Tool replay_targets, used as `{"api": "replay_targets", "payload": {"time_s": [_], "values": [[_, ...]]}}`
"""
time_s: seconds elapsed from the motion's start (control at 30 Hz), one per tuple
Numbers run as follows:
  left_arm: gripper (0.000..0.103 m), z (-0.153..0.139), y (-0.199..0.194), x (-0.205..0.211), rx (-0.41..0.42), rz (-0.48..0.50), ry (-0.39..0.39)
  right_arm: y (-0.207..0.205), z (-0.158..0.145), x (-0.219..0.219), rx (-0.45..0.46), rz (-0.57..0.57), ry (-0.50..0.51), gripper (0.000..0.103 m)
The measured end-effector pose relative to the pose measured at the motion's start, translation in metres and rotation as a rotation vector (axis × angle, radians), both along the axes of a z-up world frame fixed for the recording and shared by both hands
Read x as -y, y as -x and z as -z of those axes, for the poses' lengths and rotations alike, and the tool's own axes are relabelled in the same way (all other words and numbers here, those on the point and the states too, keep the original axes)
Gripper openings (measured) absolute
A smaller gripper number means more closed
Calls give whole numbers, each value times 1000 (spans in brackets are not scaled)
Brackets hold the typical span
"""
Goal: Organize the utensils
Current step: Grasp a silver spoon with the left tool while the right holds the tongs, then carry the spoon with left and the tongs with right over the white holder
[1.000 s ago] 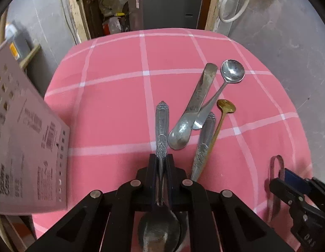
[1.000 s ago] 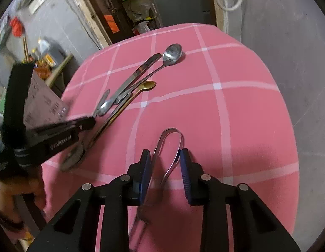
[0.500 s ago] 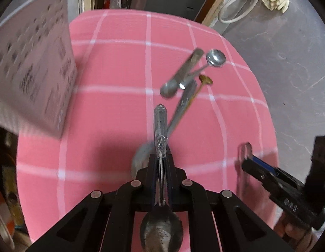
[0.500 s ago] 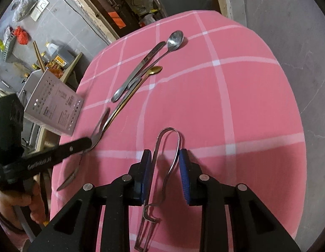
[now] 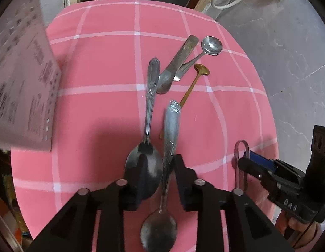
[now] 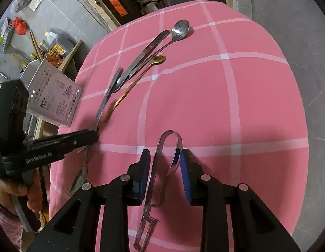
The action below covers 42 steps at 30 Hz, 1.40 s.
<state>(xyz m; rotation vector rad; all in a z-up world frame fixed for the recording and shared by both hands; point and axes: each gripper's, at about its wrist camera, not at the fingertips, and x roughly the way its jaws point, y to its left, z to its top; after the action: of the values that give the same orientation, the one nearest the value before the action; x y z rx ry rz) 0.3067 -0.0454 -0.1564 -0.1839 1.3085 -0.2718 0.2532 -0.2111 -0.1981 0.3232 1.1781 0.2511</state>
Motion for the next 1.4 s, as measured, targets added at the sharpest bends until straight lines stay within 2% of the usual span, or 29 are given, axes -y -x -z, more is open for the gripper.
{"api": "replay_targets", "payload": {"time_s": [0.07, 0.17, 0.27, 0.37, 0.43, 0.47, 0.5, 0.63, 0.7, 0.77, 0.97, 1.13, 1.23, 1.4], "values": [[28, 0, -4, 3, 8, 13, -17, -3, 0, -4, -4, -11, 6, 35], [26, -1, -7, 8, 17, 35, -45, -3, -1, -15, 9, -24, 59, 39], [11, -2, -3, 9, 24, 46, -36, -1, -3, -29, 27, -39, 147, 40], [12, -3, 2, 2, 15, 25, 6, 3, -4, -40, 52, -52, 218, 40], [11, -4, 8, -2, 19, 12, 27, 6, -5, -44, 67, -56, 256, 36], [11, -5, 12, -5, 22, 4, 43, 8, -6, -44, 72, -51, 266, 27], [11, -7, 17, -9, 26, -4, 62, 9, -6, -40, 76, -36, 251, 26], [11, -16, 40, -22, 65, -29, 133, 18, -6, -15, 60, 37, 79, 23], [11, -21, 52, -24, 91, -28, 146, 30, -3, 1, 64, 88, -80, 22], [11, -27, 68, -25, 134, -15, 148, 46, -1, 11, 91, 121, -180, 22], [11, -49, 101, -29, 257, -1, 132, 76, -25, 5, 194, 90, -198, 22], [11, -68, 120, -34, 348, -8, 124, 78, -48, -6, 278, 29, -165, 22], [11, -78, 126, -36, 407, -20, 144, 81, -61, -12, 329, -21, -168, 22], [11, -88, 127, -37, 478, -39, 133, 86, -76, -24, 380, -77, -165, 22]]}}
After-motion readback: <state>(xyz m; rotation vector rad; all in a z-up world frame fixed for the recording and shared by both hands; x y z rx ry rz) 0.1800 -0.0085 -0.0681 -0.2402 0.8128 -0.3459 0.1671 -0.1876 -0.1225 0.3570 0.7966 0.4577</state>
